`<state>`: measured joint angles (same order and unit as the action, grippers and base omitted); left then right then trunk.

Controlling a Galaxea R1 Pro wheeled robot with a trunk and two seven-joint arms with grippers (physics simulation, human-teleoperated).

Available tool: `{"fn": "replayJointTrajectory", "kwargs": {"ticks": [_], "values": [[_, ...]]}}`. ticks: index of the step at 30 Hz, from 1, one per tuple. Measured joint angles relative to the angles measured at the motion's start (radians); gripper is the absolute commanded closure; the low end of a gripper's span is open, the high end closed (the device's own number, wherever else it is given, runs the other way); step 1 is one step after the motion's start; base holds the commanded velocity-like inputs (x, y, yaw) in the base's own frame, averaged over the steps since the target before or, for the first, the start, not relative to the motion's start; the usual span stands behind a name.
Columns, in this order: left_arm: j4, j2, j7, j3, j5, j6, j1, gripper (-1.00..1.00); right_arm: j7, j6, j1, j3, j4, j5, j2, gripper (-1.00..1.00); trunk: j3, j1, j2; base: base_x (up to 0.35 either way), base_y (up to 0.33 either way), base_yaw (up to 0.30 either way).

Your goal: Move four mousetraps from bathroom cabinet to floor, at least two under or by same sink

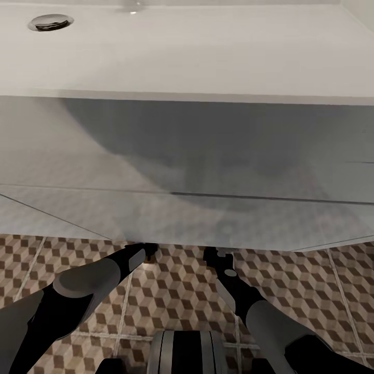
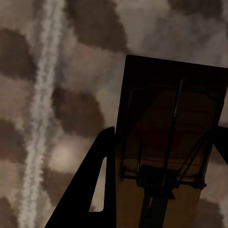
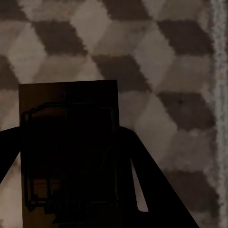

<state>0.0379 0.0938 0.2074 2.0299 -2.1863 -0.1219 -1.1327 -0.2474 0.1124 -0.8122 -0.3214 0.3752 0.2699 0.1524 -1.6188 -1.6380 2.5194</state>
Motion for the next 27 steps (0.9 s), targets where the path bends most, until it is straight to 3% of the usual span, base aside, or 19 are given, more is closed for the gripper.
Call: {"fn": "replayJointTrajectory", "kwargs": {"ticks": [12,27], "values": [[0.000,0.000,0.000,-0.001,0.000,0.000,0.000,1.00,0.000,0.000,0.000,0.000,0.000,0.000,0.000,1.00,0.000,0.000,0.000,0.000,0.000,0.000],[0.000,0.000,0.000,-0.002,-0.002,0.000,0.000,1.00,0.000,0.000,0.000,0.000,0.000,0.000,0.000,1.00,-0.050,-0.006,0.003,0.000,0.000,0.000]]}}
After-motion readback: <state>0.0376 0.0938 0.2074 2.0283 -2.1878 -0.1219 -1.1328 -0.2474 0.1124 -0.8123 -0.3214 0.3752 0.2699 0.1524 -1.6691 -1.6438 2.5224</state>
